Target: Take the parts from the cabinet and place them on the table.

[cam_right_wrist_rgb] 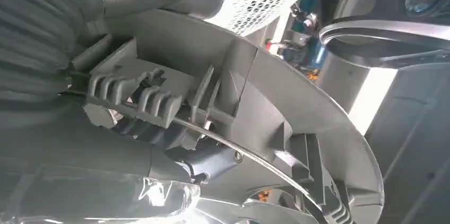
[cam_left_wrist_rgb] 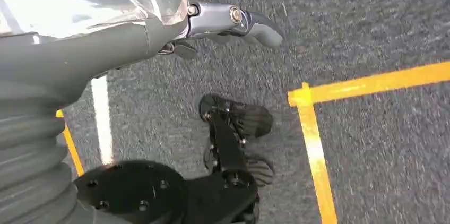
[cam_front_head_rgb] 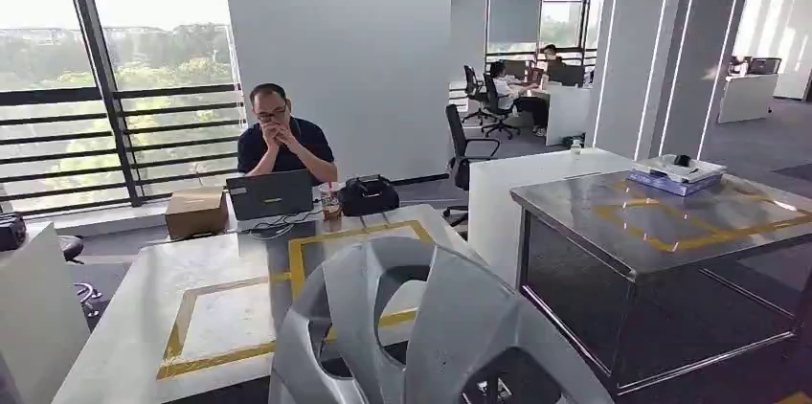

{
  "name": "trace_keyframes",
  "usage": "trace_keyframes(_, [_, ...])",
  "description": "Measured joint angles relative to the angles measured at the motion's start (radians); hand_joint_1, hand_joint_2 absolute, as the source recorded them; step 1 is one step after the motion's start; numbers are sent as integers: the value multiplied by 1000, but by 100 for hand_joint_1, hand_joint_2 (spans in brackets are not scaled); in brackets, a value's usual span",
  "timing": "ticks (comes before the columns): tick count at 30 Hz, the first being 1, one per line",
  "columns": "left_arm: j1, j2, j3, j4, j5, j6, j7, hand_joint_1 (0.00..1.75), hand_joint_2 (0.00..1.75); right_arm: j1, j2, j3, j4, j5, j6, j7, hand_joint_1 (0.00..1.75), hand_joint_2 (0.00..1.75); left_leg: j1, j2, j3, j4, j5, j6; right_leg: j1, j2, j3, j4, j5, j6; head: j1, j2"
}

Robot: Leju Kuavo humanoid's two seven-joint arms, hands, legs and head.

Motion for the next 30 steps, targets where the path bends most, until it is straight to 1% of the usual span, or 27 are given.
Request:
trace_keyframes(1, [3, -3, 3, -9, 0, 0, 6, 0, 175, -7, 0, 1, 0, -1, 0, 1, 175, 175, 3, 2, 3, -1, -3, -5, 2, 2, 0, -2, -2, -6, -4, 0])
trace_keyframes(2, [5, -3, 5, -19, -2, -2, 9, 0, 175, -15, 0, 2, 0, -2, 0, 1, 175, 175, 6, 2, 2, 4, -10, -11, -12, 4, 4, -4, -3, -12, -3, 0])
trace_keyframes(3, [7, -8, 7, -28, -3, -3, 14, 0, 175, -20, 0, 4, 0, -5, 0, 1, 175, 175, 7, 2, -7, 31, -22, -17, -11, 3, 9, -4, -8, -19, -6, 0])
trace_keyframes(4, [7, -12, 8, -34, -5, -6, 18, 0, 175, -25, 1, 6, 0, -8, -1, 1, 175, 175, 9, 2, -37, 90, -50, -21, -11, 2, 13, -4, -12, -26, -10, 0])
trace_keyframes(6, [13, -16, 14, -47, -9, -6, 25, 0, 175, -32, 0, 8, 0, -12, -1, 0, 175, 175, 13, 2, -137, 261, -117, -29, -7, 2, 19, -4, -19, -34, -15, 0])
trace_keyframes(7, [18, -19, 17, -53, -16, -9, 31, 0, 175, -32, -1, 11, 2, -12, -1, -2, 175, 175, 14, 2, -184, 327, -126, -29, -5, 3, 23, -4, -23, -34, -16, 0])
trace_keyframes(8, [22, -21, 19, -60, -17, -11, 32, 0, 175, -32, -2, 13, 3, -12, -2, -5, 175, 175, 14, 2, -202, 338, -111, -28, -4, 5, 29, -4, -28, -33, -18, 0])
trace_keyframes(9, [23, -23, 21, -64, -18, -15, 35, 0, 175, -32, -4, 15, 3, -12, -3, -5, 175, 175, 14, 2, -198, 303, -70, -26, -3, 6, 37, -4, -34, -33, -20, 0])
trace_keyframes(10, [25, -24, 24, -69, -19, -15, 36, 0, 175, -32, -5, 15, 4, -12, -3, -6, 175, 175, 13, 2, -172, 227, -13, -21, -1, 7, 48, -4, -40, -32, -22, 0])
trace_keyframes(11, [26, -25, 26, -74, -20, -15, 36, 0, 175, -33, -5, 15, 4, -12, -3, -6, 175, 175, 10, 2, -136, 135, 44, -12, 2, 8, 58, -4, -45, -31, -23, 0])
trace_keyframes(12, [27, -25, 27, -79, -23, -16, 36, 0, 175, -35, -5, 15, 4, -12, -4, -8, 175, 175, 4, 2, -102, 48, 90, 4, 1, 8, 63, -7, -52, -30, -25, 0])
trace_keyframes(13, [26, -23, 32, -83, -27, -18, 37, 0, 175, -37, -5, 16, 5, -11, -6, -10, 175, 175, -3, 6, -91, 27, 74, 11, 6, 9, 69, -6, -58, -24, -22, 0])
trace_keyframes(14, [26, -26, 32, -84, -29, -18, 37, 0, 175, -38, -6, 16, 5, -10, -8, -12, 175, 175, -5, 9, -89, 22, 74, 14, 7, 10, 67, -7, -59, -21, -24, 0])
trace_keyframes(16, [26, -27, 34, -86, -39, -19, 37, 0, 175, -38, -7, 18, 5, -6, -10, -17, 175, 175, -11, 8, -91, 22, 68, 22, 1, 9, 69, -15, -63, -10, -27, 0])
trace_keyframes(17, [26, -27, 35, -86, -42, -21, 35, 0, 175, -38, -7, 19, 5, -3, -10, -18, 175, 175, -11, 7, -75, 6, 72, 26, 5, 9, 78, -23, -64, -5, -29, 0])
trace_keyframes(18, [26, -28, 36, -85, -48, -26, 33, 0, 175, -37, -9, 20, 3, 0, -11, -19, 175, 175, 2, 7, -53, -18, 82, 27, 5, 3, 76, -12, -69, -4, -28, 2])
trace_keyframes(19, [24, -28, 37, -85, -50, -27, 29, 0, 175, -40, -10, 21, 3, 2, -12, -19, 175, 175, 2, 7, -41, -29, 82, 32, 8, 3, 57, 27, -82, -4, -27, 0])
trace_keyframes(20, [20, -29, 40, -83, -55, -30, 26, 0, 175, -41, -12, 21, 3, 3, -12, -22, 175, 175, 2, 7, -38, -30, 80, 35, 8, 3, 15, 99, -108, -8, -28, 0])
trace_keyframes(21, [17, -28, 41, -81, -56, -33, 23, 0, 175, -39, -13, 22, 3, 3, -12, -24, 175, 175, 2, 7, -36, -29, 77, 38, 7, 3, -37, 182, -133, -10, -23, 0])
trace_keyframes(22, [16, -29, 41, -76, -57, -34, 19, 0, 175, -37, -15, 23, 3, 3, -12, -25, 175, 175, 1, 6, -32, -29, 71, 40, 5, 3, -94, 265, -151, -7, -25, 0])
trace_keyframes(23, [16, -29, 41, -72, -58, -34, 18, 0, 175, -35, -18, 23, 3, 5, -11, -24, 175, 175, 1, 5, -28, -28, 64, 39, 5, 3, -129, 303, -149, 0, -25, 0])
trace_keyframes(24, [16, -29, 42, -67, -58, -34, 17, 0, 175, -32, -21, 23, 3, 5, -11, -24, 175, 175, 2, 3, -20, -27, 58, 37, 1, 3, -134, 285, -125, 11, -24, 0])
trace_keyframes(25, [16, -30, 42, -64, -59, -34, 14, 0, 175, -31, -23, 23, 3, 5, -11, -25, 175, 175, 3, 1, -10, -27, 50, 34, -3, 2, -114, 224, -85, 23, -24, 0])
trace_keyframes(27, [13, -30, 44, -57, -64, -32, 10, 0, 175, -32, -26, 23, 3, 5, -11, -26, 175, 175, 5, -1, 8, -16, 28, 23, -10, -4, -39, 39, 10, 45, -23, 0])
trace_keyframes(28, [12, -29, 45, -55, -66, -31, 7, 0, 175, -32, -27, 23, 3, 6, -10, -27, 175, 175, 0, 0, -2, -7, 15, 15, -12, -13, -24, -3, 27, 41, -21, 0])
trace_keyframes(29, [9, -27, 47, -50, -68, -28, 3, 0, 175, -30, -27, 23, 2, 7, -9, -27, 175, 175, -5, 0, 1, 6, -2, 10, -12, -6, -16, -5, 22, 20, -24, 0])
trace_keyframes(30, [7, -27, 47, -48, -68, -28, 0, 0, 175, -30, -29, 23, 2, 8, -9, -28, 175, 175, -5, 1, 2, 5, -7, 7, -8, -5, -16, 0, 14, 6, -27, 1])
